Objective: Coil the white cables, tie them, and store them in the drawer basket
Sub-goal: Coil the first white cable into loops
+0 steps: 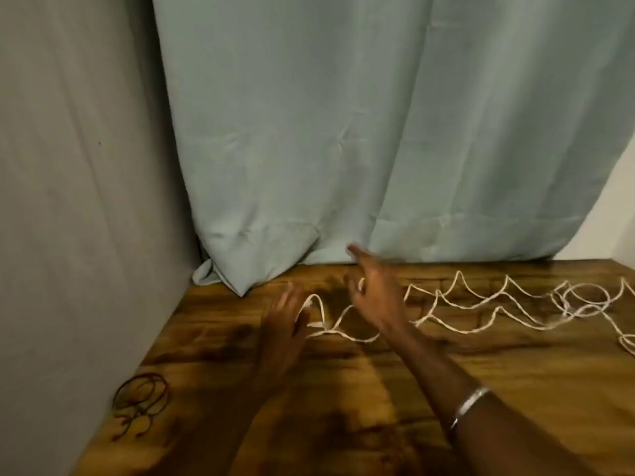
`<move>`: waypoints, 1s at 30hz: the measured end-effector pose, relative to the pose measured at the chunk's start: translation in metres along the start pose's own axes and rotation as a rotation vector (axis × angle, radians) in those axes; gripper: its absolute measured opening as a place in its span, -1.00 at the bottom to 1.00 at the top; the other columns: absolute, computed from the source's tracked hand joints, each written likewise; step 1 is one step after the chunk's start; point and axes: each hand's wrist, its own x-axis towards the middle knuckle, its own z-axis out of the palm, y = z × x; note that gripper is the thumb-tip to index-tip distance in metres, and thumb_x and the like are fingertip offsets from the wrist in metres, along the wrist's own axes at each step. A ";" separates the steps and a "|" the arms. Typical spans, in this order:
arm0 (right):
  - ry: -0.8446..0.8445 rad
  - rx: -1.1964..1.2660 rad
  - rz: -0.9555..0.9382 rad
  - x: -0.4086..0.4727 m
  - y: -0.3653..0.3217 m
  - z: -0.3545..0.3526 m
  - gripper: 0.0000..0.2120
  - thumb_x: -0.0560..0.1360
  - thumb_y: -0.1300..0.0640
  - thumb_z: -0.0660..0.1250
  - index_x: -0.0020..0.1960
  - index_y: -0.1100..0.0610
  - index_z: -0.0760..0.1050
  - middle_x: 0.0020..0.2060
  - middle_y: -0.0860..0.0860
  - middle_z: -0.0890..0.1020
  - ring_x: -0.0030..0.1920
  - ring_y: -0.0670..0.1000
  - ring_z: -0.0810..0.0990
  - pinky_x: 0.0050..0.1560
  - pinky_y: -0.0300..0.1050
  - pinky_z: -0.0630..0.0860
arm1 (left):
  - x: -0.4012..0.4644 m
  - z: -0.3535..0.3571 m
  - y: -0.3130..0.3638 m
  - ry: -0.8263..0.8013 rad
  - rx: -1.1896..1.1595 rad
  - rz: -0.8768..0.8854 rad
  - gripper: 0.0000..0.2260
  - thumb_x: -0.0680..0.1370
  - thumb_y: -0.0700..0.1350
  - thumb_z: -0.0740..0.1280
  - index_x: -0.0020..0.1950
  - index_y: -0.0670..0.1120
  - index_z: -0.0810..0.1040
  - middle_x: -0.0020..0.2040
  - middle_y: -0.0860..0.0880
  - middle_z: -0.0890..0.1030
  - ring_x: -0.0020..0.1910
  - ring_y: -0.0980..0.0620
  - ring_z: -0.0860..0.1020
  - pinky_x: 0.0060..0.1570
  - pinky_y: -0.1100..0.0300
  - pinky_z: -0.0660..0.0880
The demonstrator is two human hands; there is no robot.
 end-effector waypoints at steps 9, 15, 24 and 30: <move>-0.278 -0.172 -0.016 -0.080 0.053 0.067 -0.65 0.57 0.03 0.34 0.35 -0.01 0.55 0.60 0.01 0.29 0.43 0.17 0.45 0.35 0.02 0.51 | -0.031 0.038 -0.031 -0.335 0.037 0.005 -0.49 0.60 0.30 0.03 0.30 0.09 0.59 0.27 0.04 0.63 0.25 0.00 0.55 0.25 0.23 0.35; -0.093 -0.142 -0.101 -0.086 0.056 0.066 -0.78 0.63 0.08 0.20 0.21 0.03 0.55 0.48 -0.10 0.45 -0.07 0.05 0.69 -0.21 -0.08 0.57 | -0.035 0.021 -0.021 -0.254 -0.148 -0.008 -0.59 0.57 0.32 0.10 0.10 0.13 0.63 -0.10 0.14 0.68 -0.16 0.18 0.61 -0.18 0.08 0.57; 0.186 -0.300 -0.123 -0.086 0.050 0.064 -0.76 0.61 -0.12 0.31 0.15 0.01 0.53 0.19 0.06 0.56 0.18 0.05 0.49 0.22 0.08 0.34 | -0.035 0.008 -0.011 0.039 -0.291 -0.051 -0.65 0.61 0.31 0.11 0.06 0.14 0.58 -0.14 0.28 0.62 -0.23 0.28 0.57 -0.35 0.39 0.43; 0.339 -0.112 0.043 -0.088 0.050 0.058 -0.63 0.68 -0.17 0.21 -0.13 0.06 0.55 -0.20 -0.06 0.61 -0.13 -0.04 0.50 -0.01 0.07 0.44 | -0.006 0.006 0.013 0.186 -0.388 -0.220 -0.84 0.65 -0.20 0.24 -0.01 -0.01 0.58 -0.27 0.14 0.55 -0.26 0.35 0.55 -0.36 0.52 0.39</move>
